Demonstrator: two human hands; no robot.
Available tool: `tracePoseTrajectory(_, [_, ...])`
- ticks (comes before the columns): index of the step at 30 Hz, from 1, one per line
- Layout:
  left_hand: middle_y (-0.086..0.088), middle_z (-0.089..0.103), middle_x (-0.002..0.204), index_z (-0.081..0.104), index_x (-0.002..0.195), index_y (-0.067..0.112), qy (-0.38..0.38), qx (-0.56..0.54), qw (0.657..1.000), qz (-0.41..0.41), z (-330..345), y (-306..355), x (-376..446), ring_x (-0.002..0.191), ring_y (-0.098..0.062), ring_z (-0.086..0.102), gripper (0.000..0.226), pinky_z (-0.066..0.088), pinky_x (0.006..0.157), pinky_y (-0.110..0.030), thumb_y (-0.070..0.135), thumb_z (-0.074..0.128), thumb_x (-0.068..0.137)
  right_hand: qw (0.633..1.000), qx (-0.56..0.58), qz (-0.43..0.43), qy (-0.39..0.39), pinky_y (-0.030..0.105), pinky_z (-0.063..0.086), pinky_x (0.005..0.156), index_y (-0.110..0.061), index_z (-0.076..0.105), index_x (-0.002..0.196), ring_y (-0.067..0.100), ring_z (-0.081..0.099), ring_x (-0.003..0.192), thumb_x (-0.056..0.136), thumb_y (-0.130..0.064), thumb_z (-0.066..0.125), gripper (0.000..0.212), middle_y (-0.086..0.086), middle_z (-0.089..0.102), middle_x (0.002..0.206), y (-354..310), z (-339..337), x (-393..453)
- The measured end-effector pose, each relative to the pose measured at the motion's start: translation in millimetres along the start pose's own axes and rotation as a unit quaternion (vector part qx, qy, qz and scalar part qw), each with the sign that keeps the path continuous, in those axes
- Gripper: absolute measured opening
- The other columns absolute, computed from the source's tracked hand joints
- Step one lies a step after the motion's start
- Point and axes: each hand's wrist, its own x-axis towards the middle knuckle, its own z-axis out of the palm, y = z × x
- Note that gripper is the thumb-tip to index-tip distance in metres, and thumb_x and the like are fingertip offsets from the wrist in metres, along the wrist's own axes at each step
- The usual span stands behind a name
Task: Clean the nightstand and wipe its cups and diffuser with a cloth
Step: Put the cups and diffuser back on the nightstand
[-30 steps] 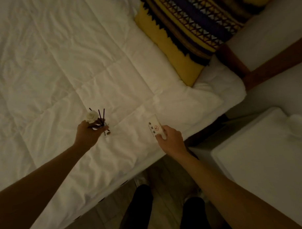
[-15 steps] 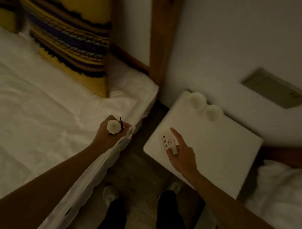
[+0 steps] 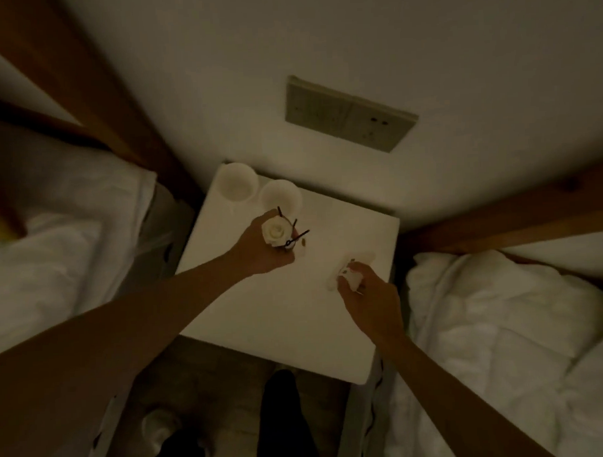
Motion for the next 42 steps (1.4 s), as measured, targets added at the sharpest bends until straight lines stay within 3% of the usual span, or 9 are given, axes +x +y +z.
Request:
tracePoseTrajectory(3, [0.001,0.057,0.101,0.054,0.098,0.027,-0.083,0.016,0.996,0.018,26,17,30,0.096,-0.017,0.051,0.036,0.040,0.088,-0.029,0.034,0.070,0.066,1.000,0.015,0.005,-0.016,0.024,0.055,0.083,-0.018,0.055,0.134,0.009,0.067,0.091,0.086,-0.041,0.075,0.057,0.001,0.072,0.109,16,-17,17])
tracePoseTrajectory(6, [-0.014,0.065,0.118,0.060,0.120,0.002,-0.040,0.035,0.998,-0.041,48,40,58,0.108,-0.028,0.062,0.047,0.050,0.095,-0.040,0.018,0.078,0.079,0.998,-0.061,-0.015,-0.015,0.033,0.055,0.086,-0.013,0.056,0.135,0.021,0.070,0.097,0.093,-0.028,0.068,0.047,0.005,0.074,0.109,32,-33,41])
tracePoseTrajectory(12, [-0.009,0.071,0.106,0.067,0.107,0.006,0.042,0.052,0.995,-0.068,72,45,103,0.101,-0.025,0.066,0.040,0.046,0.079,-0.027,0.032,0.080,0.080,0.973,-0.220,-0.056,-0.035,0.041,0.053,0.082,-0.016,0.056,0.135,0.035,0.064,0.104,0.103,-0.032,0.049,0.037,0.015,0.071,0.111,38,-49,88])
tracePoseTrajectory(15, [-0.009,0.073,0.106,0.067,0.112,0.006,0.064,0.061,0.992,-0.093,78,41,116,0.102,-0.025,0.067,0.047,0.048,0.084,-0.029,0.035,0.082,0.078,0.963,-0.258,-0.067,-0.024,0.042,0.053,0.082,-0.024,0.056,0.135,0.034,0.063,0.107,0.103,-0.037,0.047,0.036,0.012,0.070,0.115,36,-51,104])
tracePoseTrajectory(18, [-0.015,0.071,0.110,0.066,0.112,0.003,0.085,0.062,0.989,-0.100,81,36,121,0.105,-0.030,0.066,0.047,0.052,0.092,-0.036,0.031,0.082,0.078,0.957,-0.279,-0.078,-0.024,0.041,0.053,0.082,-0.028,0.056,0.135,0.033,0.064,0.107,0.102,-0.040,0.047,0.036,0.010,0.068,0.118,33,-49,114])
tracePoseTrajectory(27, [-0.009,0.062,0.083,0.070,0.095,0.001,0.088,0.100,0.990,-0.036,80,21,120,0.079,-0.019,0.057,0.030,0.040,0.070,-0.027,0.021,0.083,0.076,0.952,-0.289,-0.095,0.010,0.035,0.053,0.074,-0.029,0.060,0.128,0.027,0.067,0.102,0.101,-0.046,0.049,0.034,0.004,0.070,0.114,29,-41,132])
tracePoseTrajectory(32, [-0.021,0.069,0.092,0.071,0.093,-0.002,0.080,0.125,0.989,-0.003,87,28,128,0.089,-0.035,0.066,0.030,0.040,0.068,-0.028,0.018,0.083,0.075,0.950,-0.296,-0.098,0.021,0.036,0.054,0.076,-0.028,0.060,0.130,0.027,0.067,0.103,0.101,-0.047,0.048,0.036,0.005,0.069,0.115,23,-38,139])
tracePoseTrajectory(37, [0.005,0.054,0.073,0.069,0.095,0.003,0.071,0.105,0.992,-0.008,88,31,126,0.088,-0.030,0.065,0.031,0.038,0.059,-0.019,0.019,0.084,0.074,0.959,-0.271,-0.080,0.003,0.039,0.055,0.081,-0.027,0.052,0.139,0.028,0.067,0.107,0.101,-0.047,0.050,0.044,0.006,0.069,0.119,22,-39,142])
tracePoseTrajectory(42, [-0.008,0.052,0.131,0.053,0.134,0.012,0.022,0.131,0.991,-0.016,65,15,94,0.094,-0.022,0.066,0.065,0.041,0.094,-0.027,0.030,0.081,0.078,0.982,-0.168,-0.070,0.048,0.029,0.050,0.069,-0.027,0.056,0.126,0.022,0.070,0.093,0.096,-0.048,0.058,0.037,-0.001,0.073,0.099,20,-33,106])
